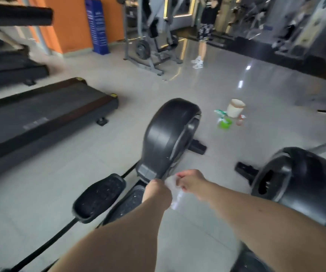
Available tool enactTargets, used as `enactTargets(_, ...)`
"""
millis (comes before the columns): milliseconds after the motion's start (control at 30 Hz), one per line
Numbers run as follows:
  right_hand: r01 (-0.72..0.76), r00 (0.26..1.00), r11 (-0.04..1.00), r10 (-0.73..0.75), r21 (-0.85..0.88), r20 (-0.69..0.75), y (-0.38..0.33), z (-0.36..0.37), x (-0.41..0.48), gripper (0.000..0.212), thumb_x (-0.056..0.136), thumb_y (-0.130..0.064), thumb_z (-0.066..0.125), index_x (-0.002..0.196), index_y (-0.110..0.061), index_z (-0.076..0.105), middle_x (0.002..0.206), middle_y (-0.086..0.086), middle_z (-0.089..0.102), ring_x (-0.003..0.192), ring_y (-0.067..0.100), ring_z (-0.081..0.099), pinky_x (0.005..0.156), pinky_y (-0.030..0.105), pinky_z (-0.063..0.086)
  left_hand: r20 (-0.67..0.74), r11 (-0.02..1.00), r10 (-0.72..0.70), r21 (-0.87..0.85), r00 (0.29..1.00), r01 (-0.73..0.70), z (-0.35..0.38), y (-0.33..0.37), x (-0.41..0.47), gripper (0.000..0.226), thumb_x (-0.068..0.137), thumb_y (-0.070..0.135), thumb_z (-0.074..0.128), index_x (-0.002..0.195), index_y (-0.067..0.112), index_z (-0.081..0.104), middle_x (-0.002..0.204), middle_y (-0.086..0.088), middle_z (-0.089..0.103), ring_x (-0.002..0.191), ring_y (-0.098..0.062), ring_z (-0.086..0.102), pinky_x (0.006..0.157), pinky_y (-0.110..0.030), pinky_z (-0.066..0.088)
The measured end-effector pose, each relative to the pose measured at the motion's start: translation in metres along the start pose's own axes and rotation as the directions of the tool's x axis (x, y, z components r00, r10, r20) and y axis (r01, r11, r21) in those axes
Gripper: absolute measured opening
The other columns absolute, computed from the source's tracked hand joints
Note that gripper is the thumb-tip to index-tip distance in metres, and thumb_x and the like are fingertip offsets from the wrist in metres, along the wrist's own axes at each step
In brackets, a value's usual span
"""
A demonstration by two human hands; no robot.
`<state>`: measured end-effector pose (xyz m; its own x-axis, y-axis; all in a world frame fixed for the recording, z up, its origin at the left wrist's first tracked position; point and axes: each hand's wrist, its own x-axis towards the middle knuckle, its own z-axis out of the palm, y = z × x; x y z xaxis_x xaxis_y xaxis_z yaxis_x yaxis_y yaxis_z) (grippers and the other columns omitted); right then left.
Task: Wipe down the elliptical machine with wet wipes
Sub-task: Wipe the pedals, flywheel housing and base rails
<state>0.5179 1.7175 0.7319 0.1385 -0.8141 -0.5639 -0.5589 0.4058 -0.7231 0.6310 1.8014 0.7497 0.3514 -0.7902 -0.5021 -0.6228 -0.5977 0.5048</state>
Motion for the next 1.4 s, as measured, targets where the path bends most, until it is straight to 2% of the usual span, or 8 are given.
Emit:
enactTargets(100, 0.079, 0.991, 0.997, -0.079, 0.009, 0.110, -0.006, 0.002, 0.032, 0.022, 0.089, 0.004, 0.069, 0.106, -0.009, 0.075, 0.075, 0.006, 0.070, 0.056, 0.017, 0.054, 0.059, 0.026, 0.048, -0.020, 0.963, -0.021, -0.269, 1.000, 0.014, -0.011, -0.022, 0.025, 0.032, 0.100, 0.013, 0.053, 0.130, 0.006, 0.062, 0.131, -0.011, 0.064, 0.117, -0.027, 0.059, 0.101, -0.037, 0.048)
enactTargets(300, 0.101, 0.981, 0.981, -0.126, 0.165, 0.150, -0.016, -0.026, 0.070, 0.021, 0.091, 0.000, 0.069, 0.104, -0.015, 0.076, 0.077, 0.005, 0.071, 0.059, 0.017, 0.053, 0.067, 0.030, 0.049, -0.063, 0.905, -0.144, -0.412, 0.988, 0.106, -0.031, 0.006, 0.073, 0.012, 0.098, 0.012, 0.058, 0.090, 0.007, 0.066, 0.071, -0.005, 0.066, 0.055, -0.014, 0.062, 0.043, -0.016, 0.047)
enactTargets(433, 0.031, 0.998, 0.952, -0.045, 0.303, 0.041, 0.006, -0.074, 0.086, 0.025, 0.093, 0.002, 0.064, 0.116, -0.007, 0.072, 0.086, 0.013, 0.071, 0.046, 0.010, 0.059, 0.047, 0.020, 0.046, 0.010, 0.904, -0.097, -0.418, 0.995, 0.092, -0.009, 0.072, 0.105, 0.017, 0.100, 0.010, 0.056, 0.085, 0.008, 0.061, 0.070, -0.008, 0.068, 0.061, -0.022, 0.068, 0.061, -0.033, 0.060)
enactTargets(733, -0.054, 0.901, 0.769, 0.313, 0.637, -0.301, 0.082, -0.189, 0.111, 0.027, 0.090, 0.003, 0.058, 0.112, -0.012, 0.059, 0.083, 0.012, 0.070, 0.051, 0.020, 0.068, 0.052, 0.032, 0.053, 0.339, 0.961, 0.175, -0.261, 0.924, -0.086, 0.081, 0.238, 0.142, 0.014, 0.097, 0.014, 0.066, 0.088, 0.006, 0.061, 0.081, -0.013, 0.067, 0.073, -0.028, 0.065, 0.082, -0.042, 0.058)
enactTargets(900, 0.095, 0.757, 0.497, 0.527, 0.862, -0.387, 0.134, -0.238, 0.088, 0.027, 0.090, 0.011, 0.052, 0.114, -0.001, 0.056, 0.105, 0.022, 0.068, 0.077, 0.033, 0.076, 0.076, 0.046, 0.065, 0.602, 0.960, 0.270, -0.102, 0.751, -0.262, 0.160, 0.317, 0.126, 0.024, 0.054, 0.028, 0.083, 0.064, 0.015, 0.066, 0.070, -0.010, 0.066, 0.059, -0.021, 0.056, 0.068, -0.031, 0.045)
enactTargets(1067, 0.376, 0.562, 0.235, 0.712, 0.896, -0.422, 0.178, -0.262, 0.020, 0.019, 0.089, 0.011, 0.057, 0.089, -0.006, 0.067, 0.080, 0.016, 0.072, 0.070, 0.027, 0.071, 0.071, 0.034, 0.062, 0.824, 0.808, 0.355, -0.034, 0.441, -0.589, 0.237, 0.375, 0.067, 0.029, 0.073, 0.030, 0.074, 0.054, 0.012, 0.062, 0.057, -0.008, 0.063, 0.045, -0.016, 0.055, 0.054, -0.026, 0.052)
enactTargets(1200, 0.570, 0.317, 0.184, 0.850, 0.801, -0.420, 0.206, -0.244, -0.033, 0.009, 0.093, 0.002, 0.066, 0.097, -0.006, 0.069, 0.075, 0.012, 0.075, 0.063, 0.022, 0.075, 0.058, 0.025, 0.060, 0.943, 0.602, 0.296, -0.060, 0.153, -0.796, 0.293, 0.375, 0.026, 0.040, 0.078, 0.048, 0.069, 0.057, 0.016, 0.059, 0.055, -0.010, 0.060, 0.047, -0.019, 0.049, 0.054, -0.026, 0.039)
enactTargets(1400, 0.614, 0.012, 0.188, 0.969, 0.767, -0.248, 0.240, -0.163, -0.091, 0.019, 0.091, -0.010, 0.075, 0.109, -0.013, 0.072, 0.086, 0.003, 0.076, 0.067, 0.014, 0.073, 0.065, 0.023, 0.061, 0.985, 0.262, -0.047, -0.151, -0.169, -0.953, 0.329, 0.311, -0.035, 0.043, 0.099, 0.021, 0.057, 0.058, 0.017, 0.067, 0.059, -0.004, 0.066, 0.057, -0.019, 0.056, 0.059, -0.026, 0.045)
